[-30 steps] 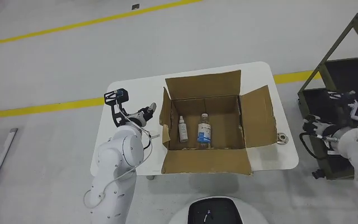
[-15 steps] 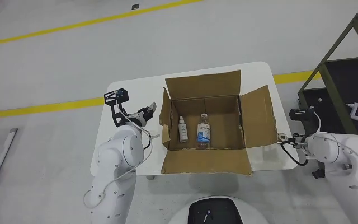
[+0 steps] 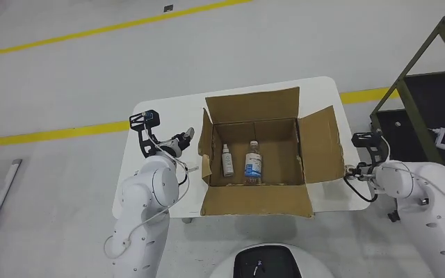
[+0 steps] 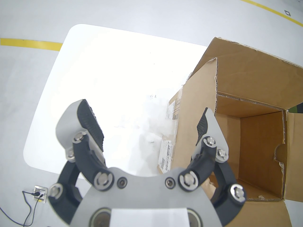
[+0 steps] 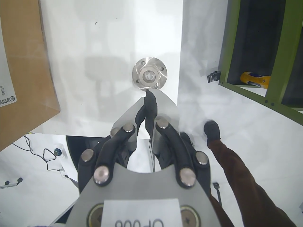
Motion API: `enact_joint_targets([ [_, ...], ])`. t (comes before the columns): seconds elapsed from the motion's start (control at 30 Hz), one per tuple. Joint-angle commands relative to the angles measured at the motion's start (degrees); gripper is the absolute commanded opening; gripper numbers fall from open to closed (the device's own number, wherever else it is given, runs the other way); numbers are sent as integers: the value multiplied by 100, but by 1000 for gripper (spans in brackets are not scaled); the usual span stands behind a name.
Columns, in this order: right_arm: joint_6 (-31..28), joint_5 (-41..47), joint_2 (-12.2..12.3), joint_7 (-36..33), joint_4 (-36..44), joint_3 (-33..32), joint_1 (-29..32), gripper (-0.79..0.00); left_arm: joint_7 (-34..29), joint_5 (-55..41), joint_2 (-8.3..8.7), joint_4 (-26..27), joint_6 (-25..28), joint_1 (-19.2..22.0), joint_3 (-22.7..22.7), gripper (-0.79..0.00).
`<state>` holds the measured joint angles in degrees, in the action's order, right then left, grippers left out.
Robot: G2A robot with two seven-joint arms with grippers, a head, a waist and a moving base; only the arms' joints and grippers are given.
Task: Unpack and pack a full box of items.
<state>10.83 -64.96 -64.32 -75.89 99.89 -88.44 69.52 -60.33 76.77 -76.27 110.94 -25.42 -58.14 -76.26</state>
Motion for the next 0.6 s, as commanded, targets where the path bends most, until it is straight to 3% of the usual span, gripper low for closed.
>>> enact_joint_targets([
  [0.0, -48, -50, -3, -33, -130, 95, -146, -440, 0, 0, 0, 0, 0, 0, 0, 0],
  [0.1, -192, -214, -5, -161, -387, 284, -390, -397, 0, 0, 0, 0, 0, 0, 0, 0],
  [0.57, -225, -486, -79, -45, -1480, 863, -1006, -397, 0, 0, 0, 0, 0, 0, 0, 0],
])
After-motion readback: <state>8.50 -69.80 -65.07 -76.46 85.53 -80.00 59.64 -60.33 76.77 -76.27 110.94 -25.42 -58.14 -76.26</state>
